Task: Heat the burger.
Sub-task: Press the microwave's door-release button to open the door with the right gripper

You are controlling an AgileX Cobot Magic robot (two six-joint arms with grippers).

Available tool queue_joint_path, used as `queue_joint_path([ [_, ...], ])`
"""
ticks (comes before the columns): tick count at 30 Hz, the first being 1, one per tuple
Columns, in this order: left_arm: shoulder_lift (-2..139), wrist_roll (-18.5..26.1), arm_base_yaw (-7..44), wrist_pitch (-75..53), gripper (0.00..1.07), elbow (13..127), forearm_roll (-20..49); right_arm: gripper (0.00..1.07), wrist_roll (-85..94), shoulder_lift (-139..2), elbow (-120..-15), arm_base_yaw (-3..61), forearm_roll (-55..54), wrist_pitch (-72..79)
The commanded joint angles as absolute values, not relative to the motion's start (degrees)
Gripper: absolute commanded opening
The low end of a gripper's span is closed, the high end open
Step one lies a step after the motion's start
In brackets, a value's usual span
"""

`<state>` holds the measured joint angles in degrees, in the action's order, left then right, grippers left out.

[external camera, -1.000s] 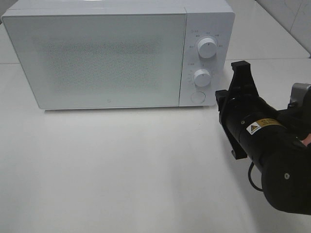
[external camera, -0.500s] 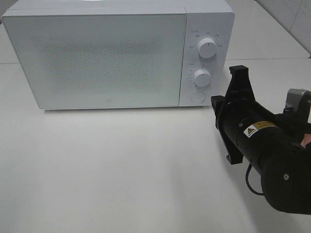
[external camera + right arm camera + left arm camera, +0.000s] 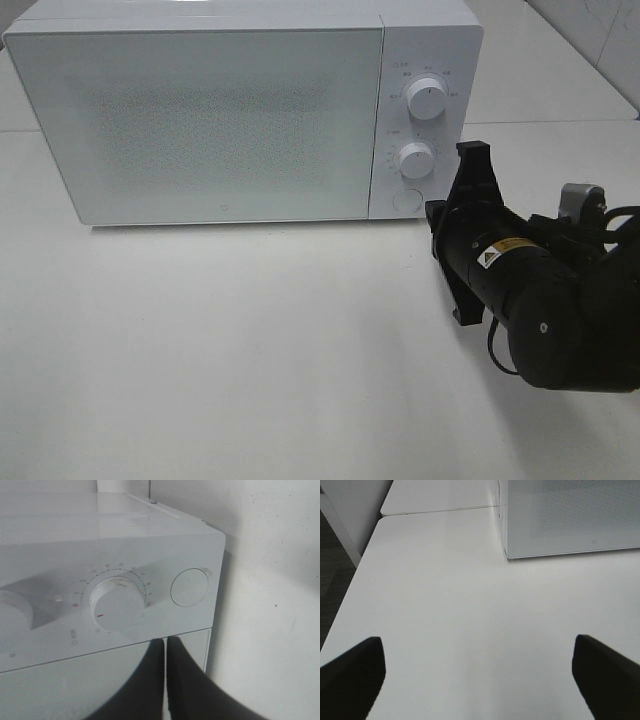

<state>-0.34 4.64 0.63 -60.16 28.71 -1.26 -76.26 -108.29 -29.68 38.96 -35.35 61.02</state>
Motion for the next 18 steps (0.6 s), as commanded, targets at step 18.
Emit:
queue_joint_path([
  [18, -1.7, 4.5, 0.9, -59.6, 0.94, 28.5, -1.0, 0.00, -76.3, -116.1, -41.0, 29.3, -26.1, 50.2],
])
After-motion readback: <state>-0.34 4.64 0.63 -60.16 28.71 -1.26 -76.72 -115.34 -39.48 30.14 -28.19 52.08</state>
